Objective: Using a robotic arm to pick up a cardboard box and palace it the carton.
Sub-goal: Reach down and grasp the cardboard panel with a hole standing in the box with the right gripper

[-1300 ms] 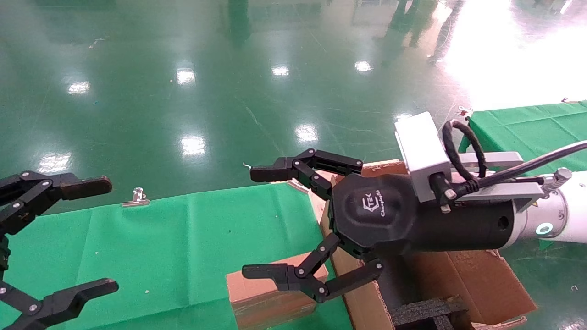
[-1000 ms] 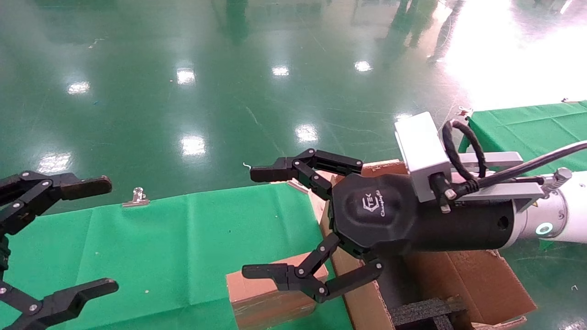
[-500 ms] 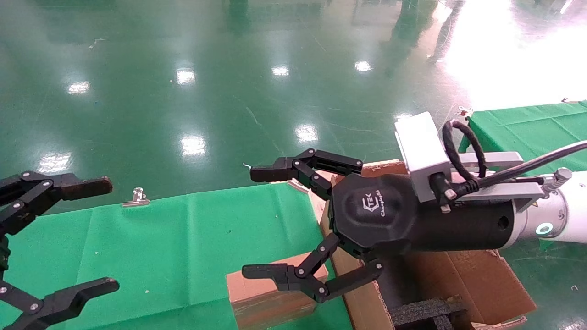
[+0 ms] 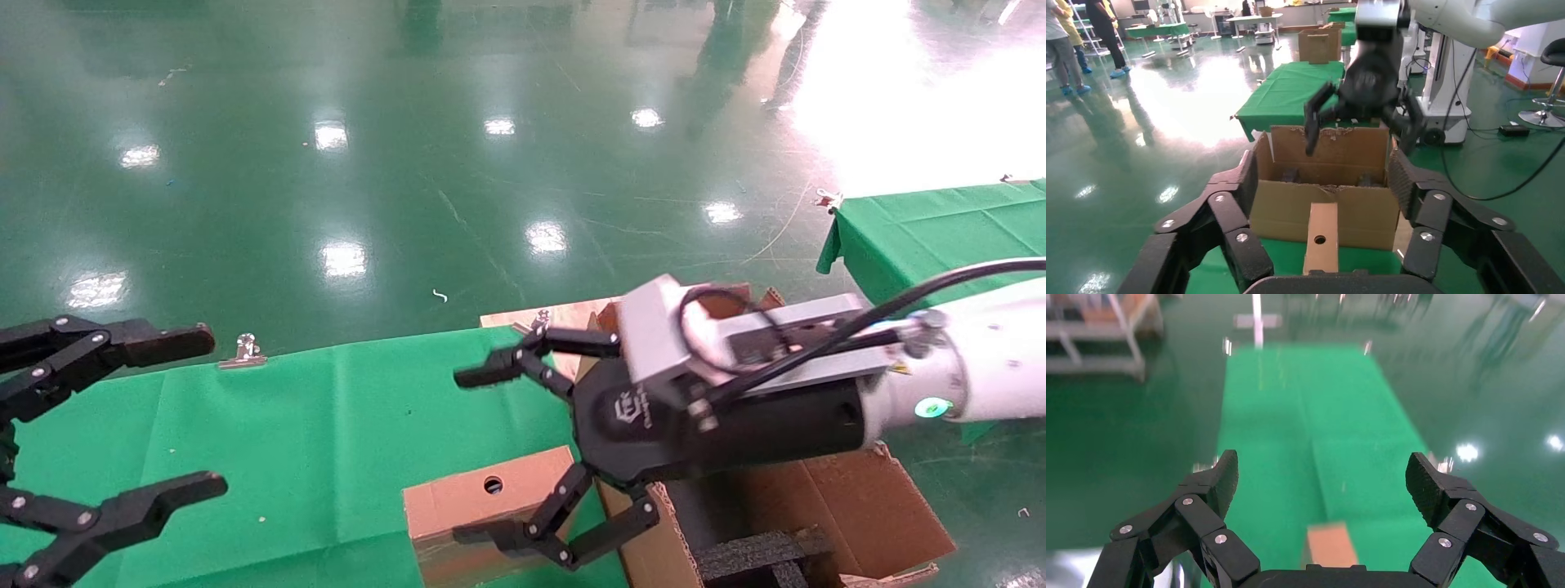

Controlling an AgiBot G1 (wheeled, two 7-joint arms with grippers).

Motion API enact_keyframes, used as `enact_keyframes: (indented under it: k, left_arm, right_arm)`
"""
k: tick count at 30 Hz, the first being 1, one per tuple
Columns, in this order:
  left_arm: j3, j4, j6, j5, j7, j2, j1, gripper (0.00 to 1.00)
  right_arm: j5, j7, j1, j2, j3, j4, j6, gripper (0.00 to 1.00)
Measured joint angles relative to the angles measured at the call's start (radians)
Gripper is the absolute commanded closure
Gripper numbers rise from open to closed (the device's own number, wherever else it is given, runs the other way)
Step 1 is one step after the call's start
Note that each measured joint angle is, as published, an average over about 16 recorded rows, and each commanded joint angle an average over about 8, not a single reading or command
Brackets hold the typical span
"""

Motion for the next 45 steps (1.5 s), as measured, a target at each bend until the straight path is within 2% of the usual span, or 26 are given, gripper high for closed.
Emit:
enact_keyframes:
  k: [7, 12, 26, 37, 45]
  left_arm:
    - [0.0, 0.0, 0.0, 0.0, 0.0, 0.0, 0.0, 1.0]
    - [0.0, 0.0, 0.0, 0.0, 0.0, 0.0, 0.0, 1.0]
    - [0.0, 0.0, 0.0, 0.0, 0.0, 0.0, 0.0, 1.0]
    - [0.001, 0.0, 0.0, 0.0, 0.0, 0.0, 0.0, 0.99]
    - [0.001, 0.0, 0.0, -0.001, 0.0, 0.0, 0.0, 0.0]
  right_arm:
    - [-0.188, 0.02, 0.154, -0.077, -0.162, -0.041, -0.033, 0.0]
    - [-0.279, 0.003, 0.249, -0.143, -0.283, -0.091, -0.04, 0.0]
    - [-0.408, -0.111, 0.419, -0.329, -0.552, -0.279, -0.036, 0.0]
    - [-0.478, -0.189, 0.495, -0.434, -0.696, -0.377, -0.029, 0.0]
    - [-0.482, -0.215, 0.521, -0.468, -0.746, -0.408, -0.022, 0.0]
